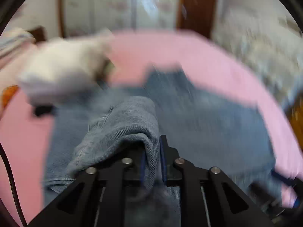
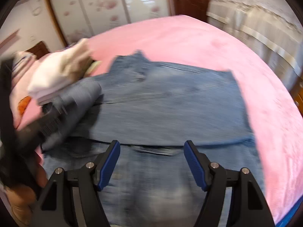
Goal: Fold large clothes
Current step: 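Fold the held sleeve across the jacket front and open the left tool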
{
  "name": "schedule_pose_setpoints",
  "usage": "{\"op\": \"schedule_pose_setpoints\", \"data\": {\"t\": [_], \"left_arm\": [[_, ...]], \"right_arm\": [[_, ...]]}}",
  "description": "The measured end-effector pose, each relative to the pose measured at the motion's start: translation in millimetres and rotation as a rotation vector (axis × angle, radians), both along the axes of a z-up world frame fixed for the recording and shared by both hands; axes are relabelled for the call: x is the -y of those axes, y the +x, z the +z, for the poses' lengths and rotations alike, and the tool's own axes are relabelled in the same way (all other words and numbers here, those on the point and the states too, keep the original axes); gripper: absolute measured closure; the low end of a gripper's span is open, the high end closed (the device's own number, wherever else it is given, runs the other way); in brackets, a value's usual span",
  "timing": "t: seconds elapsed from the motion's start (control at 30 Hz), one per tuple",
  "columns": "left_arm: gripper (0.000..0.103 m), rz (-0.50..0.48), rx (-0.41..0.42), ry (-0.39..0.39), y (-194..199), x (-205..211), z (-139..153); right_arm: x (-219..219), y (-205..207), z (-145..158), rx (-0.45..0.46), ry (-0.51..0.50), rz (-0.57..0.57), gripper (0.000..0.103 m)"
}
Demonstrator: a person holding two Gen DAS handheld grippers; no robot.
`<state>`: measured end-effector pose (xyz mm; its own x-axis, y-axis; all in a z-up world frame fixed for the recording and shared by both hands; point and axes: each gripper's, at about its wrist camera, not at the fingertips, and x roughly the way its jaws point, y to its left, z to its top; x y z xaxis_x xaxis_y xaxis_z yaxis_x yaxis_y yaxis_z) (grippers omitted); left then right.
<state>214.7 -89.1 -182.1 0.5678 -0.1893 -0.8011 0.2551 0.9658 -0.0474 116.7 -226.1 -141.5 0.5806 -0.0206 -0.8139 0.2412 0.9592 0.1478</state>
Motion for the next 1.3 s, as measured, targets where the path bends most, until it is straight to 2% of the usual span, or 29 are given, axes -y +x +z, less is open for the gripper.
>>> {"op": "schedule_pose_setpoints", "data": {"t": [0.03,0.1,0.13,0.2,0.27,0.37,0.47,0.53,0.63,0.73,0.8,0.87,1.0,1.2,1.3], "left_arm": [[0.076,-0.021,-0.059,0.031,1.1,11.0,-16.1],[0.059,-0.054,-0.119,0.061,-4.7,24.2,-36.1],[0.056,-0.054,-0.113,0.066,-10.4,28.8,-38.6],[0.039,-0.070,-0.084,0.051,-19.0,29.2,-30.6],[0.034,-0.082,-0.054,0.024,-26.6,21.8,-14.6],[0.033,-0.093,-0.036,-0.045,-31.1,8.4,13.9],[0.026,-0.036,0.009,-0.114,-43.5,-28.1,45.7],[0.024,0.056,0.052,-0.141,-52.5,-62.7,64.7],[0.024,0.199,0.068,-0.137,-52.0,-108.8,72.2],[0.024,0.337,0.051,-0.042,-46.3,-144.9,59.9],[0.024,0.401,0.016,0.021,-41.3,-163.9,44.5],[0.024,0.440,-0.028,0.037,-41.0,-178.6,27.1],[0.024,0.477,-0.129,-0.044,-43.5,-203.7,-4.5],[0.024,0.487,-0.175,-0.092,-42.4,-226.4,-33.1],[0.024,0.492,-0.190,-0.128,-42.7,-235.7,-42.4]], "right_arm": [[9.2,-2.5,-3.0,-0.009,0.006,-0.015,0.033],[29.1,-8.1,-10.1,-0.023,0.023,-0.044,0.033],[33.0,-9.9,-12.0,-0.025,0.025,-0.050,0.033],[41.2,-11.2,-15.4,-0.026,0.028,-0.055,0.033],[41.5,-11.1,-15.8,-0.015,0.044,-0.046,0.033],[32.0,-8.8,-10.8,0.010,0.059,0.002,0.033],[6.9,0.7,2.6,0.046,0.046,0.107,0.033],[-13.3,7.4,12.4,0.076,0.019,0.174,0.033],[-49.6,17.2,27.4,0.126,-0.030,0.285,0.033],[-90.1,26.6,37.9,0.181,-0.093,0.398,0.033],[-118.8,32.2,38.5,0.218,-0.177,0.471,0.033],[-140.1,37.6,33.6,0.225,-0.254,0.526,0.033],[-183.8,48.3,8.3,0.183,-0.419,0.663,0.033],[-222.5,44.3,-27.9,0.153,-0.673,0.798,0.033],[-232.9,46.9,-39.8,0.138,-0.743,0.829,0.033]]}}
